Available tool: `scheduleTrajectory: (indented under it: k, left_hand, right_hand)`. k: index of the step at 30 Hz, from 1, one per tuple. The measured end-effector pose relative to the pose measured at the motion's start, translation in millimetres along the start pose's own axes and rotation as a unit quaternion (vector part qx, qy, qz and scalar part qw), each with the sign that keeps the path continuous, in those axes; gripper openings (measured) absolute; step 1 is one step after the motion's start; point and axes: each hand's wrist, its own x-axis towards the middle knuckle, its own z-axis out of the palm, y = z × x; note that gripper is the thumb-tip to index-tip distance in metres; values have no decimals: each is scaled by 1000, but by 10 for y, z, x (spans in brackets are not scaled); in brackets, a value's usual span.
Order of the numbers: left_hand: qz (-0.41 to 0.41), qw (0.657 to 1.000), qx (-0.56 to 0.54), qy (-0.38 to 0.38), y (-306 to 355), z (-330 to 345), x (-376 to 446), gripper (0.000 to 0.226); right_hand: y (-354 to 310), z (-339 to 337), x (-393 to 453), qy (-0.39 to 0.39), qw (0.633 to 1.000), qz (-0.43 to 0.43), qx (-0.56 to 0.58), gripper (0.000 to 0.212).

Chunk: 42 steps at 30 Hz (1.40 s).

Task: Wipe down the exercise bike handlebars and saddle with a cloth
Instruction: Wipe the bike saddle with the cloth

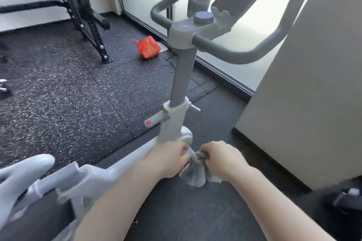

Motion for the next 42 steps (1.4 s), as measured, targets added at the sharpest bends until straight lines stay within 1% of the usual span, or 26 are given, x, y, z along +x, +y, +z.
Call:
scheduleTrajectory:
  k: [1, 3, 6, 8, 10, 12, 15, 18, 22, 25, 27, 32, 38, 40, 42]
  left_hand:
    - [-6, 1000, 1, -15, -112, 83, -88, 37]
    - [-15, 999, 0, -33, -345, 222, -276, 39]
    - [-26, 999, -9, -28, -735, 308, -615, 41]
    - [-35, 998, -39, -24, -1070, 335, -901, 40]
    - [-43, 997, -56, -12, -1475, 352, -1225, 39]
    - [-55, 998, -43, -9, -1918, 378, -1568, 37]
    - [-100, 994, -52, -10, -2531, 414, -2075, 35]
    - [-133, 988, -79, -9, -2931, 448, -2434, 38]
    - [-116, 986, -122, -18, -3100, 474, -2618, 37]
    - [-105, 984, -143, 12, -3190, 413, -2654, 37]
    - [-113, 982, -151, 21, -3297, 355, -2678, 37]
    - [-150, 982, -108, 27, -3634, 197, -2650, 35]
    - [-141, 982, -119, 44, -3773, 112, -2454, 34]
    - [-133, 982, -129, 28, -3817, 143, -2386, 34]
    - [-121, 984, -131, 8, -3903, 176, -2337, 35]
  right_hand:
    - [-80, 113, -37, -20, 1000, -7, -9, 15]
    - [-277, 310, -117, -34, 999, -16, -31, 16]
    - [-654, 546, -205, -35, 998, -22, -48, 21]
    - [-1003, 685, -285, -50, 997, -21, -48, 21]
    - [-1391, 850, -391, -55, 998, -6, -20, 16]
    - [-1803, 1037, -526, -52, 999, 7, 13, 14]
    - [-2403, 1269, -693, -45, 997, -11, 57, 26]
    - [-2904, 1388, -846, -40, 996, -35, 72, 27]
    - [-3221, 1416, -987, -31, 997, -38, 56, 24]
    - [-3354, 1375, -943, -13, 999, -42, 28, 16]
    - [-3453, 1356, -862, -13, 999, -47, 22, 13]
    - [-3679, 1373, -599, -11, 997, -70, 26, 7]
    - [-3859, 1538, -469, -51, 994, -86, 43, 16]
    - [-3890, 1554, -454, -68, 993, -78, 48, 21]
    - [-3929, 1576, -454, -91, 990, -63, 83, 28]
